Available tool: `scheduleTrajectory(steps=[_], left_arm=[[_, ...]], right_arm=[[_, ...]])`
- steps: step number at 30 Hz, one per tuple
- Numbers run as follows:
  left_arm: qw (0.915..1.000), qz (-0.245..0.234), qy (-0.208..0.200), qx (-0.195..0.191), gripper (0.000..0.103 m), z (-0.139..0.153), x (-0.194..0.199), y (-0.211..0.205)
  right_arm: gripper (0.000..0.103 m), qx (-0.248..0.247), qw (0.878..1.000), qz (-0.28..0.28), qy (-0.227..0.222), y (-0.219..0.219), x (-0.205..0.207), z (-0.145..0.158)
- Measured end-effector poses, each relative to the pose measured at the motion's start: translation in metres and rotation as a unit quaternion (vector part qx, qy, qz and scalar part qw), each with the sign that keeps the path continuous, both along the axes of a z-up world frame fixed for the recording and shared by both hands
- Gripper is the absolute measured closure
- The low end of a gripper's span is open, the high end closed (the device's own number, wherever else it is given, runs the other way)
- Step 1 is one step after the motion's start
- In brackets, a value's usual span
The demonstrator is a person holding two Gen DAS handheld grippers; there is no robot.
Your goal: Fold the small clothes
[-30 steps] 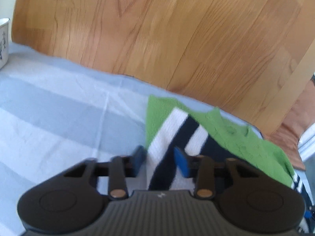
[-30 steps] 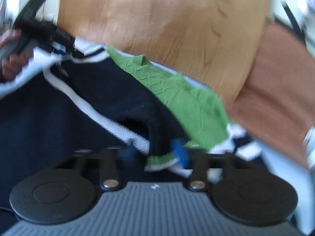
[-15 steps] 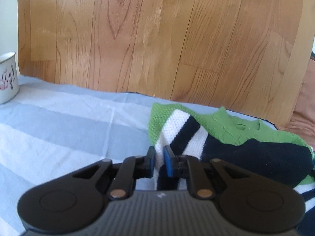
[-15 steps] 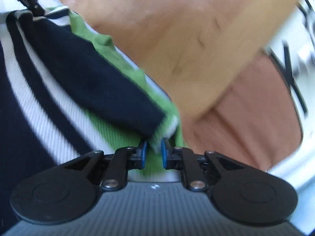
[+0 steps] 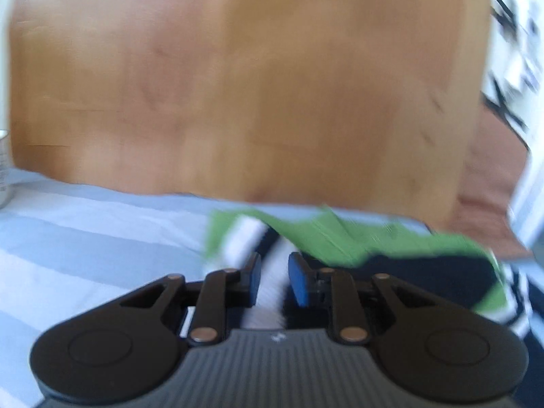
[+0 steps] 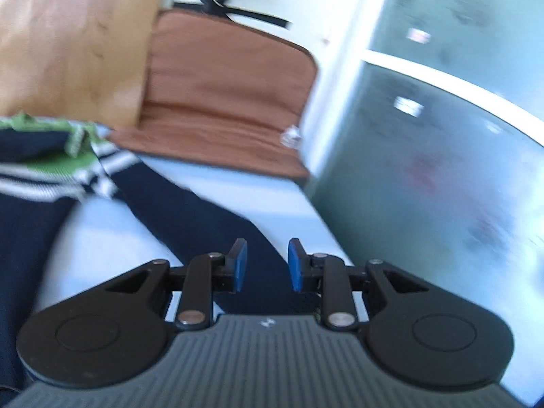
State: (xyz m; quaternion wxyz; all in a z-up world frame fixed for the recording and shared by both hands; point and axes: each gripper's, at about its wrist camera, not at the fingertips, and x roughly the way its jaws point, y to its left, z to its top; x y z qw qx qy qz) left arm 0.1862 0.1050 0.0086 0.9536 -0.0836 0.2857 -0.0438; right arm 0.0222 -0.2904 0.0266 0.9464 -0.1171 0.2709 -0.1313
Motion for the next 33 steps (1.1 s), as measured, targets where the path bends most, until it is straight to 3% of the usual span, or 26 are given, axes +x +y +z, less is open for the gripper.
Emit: scheduleTrajectory(steps=[4,9,12,14,16,19,21,24,28,30,33], left_arm=[[0.997,-0.032,0.042,0.058,0.082,-0.014,0.009,-0.02],[0.9961,-0.046,0.038,0.065,0.073,-0.015,0.004,-0.024],[0.9961,-0.05,0.038,0.063,0.07,-0.016,0.005,-0.025],[0.996,-0.052,0.038,0.061,0.069,-0.017,0.008,-0.024],[0.9962,-0.052,0.038,0.059,0.069,-0.017,0.009,-0.024],[0.9964,-0.052,0.038,0.055,0.068,-0.017,0.011,-0.023],[0.9966,-0.053,0.038,0.051,0.067,-0.017,0.011,-0.022],[0.997,-0.051,0.037,0.045,0.066,-0.016,0.01,-0.021],[0.9979,-0.045,0.028,0.038,0.059,-0.012,0.009,-0.017],[0.9988,-0.038,0.02,0.024,0.058,-0.008,0.007,-0.012],[0.9991,-0.026,0.011,-0.032,0.058,0.001,0.007,0.006]], right_arm=[[0.072,-0.058,0.997,0.021,0.04,0.009,-0.009,-0.022],[0.068,-0.105,0.988,0.042,0.104,0.01,-0.004,-0.049],[0.068,-0.12,0.987,0.042,0.1,0.003,0.004,-0.049],[0.091,-0.069,0.99,0.039,0.116,-0.008,0.02,-0.043],[0.092,-0.023,0.994,0.012,0.107,-0.017,0.028,-0.033],[0.092,0.099,0.993,-0.044,0.036,-0.042,0.032,0.01],[0.092,0.17,0.982,-0.076,-0.015,-0.063,0.037,0.047],[0.092,0.252,0.962,-0.095,-0.047,-0.081,0.052,0.096],[0.092,0.351,0.935,-0.04,-0.015,-0.055,0.076,0.125],[0.092,0.361,0.932,0.01,0.003,-0.018,0.088,0.13],[0.092,0.374,0.922,0.095,0.031,0.046,0.118,0.136]])
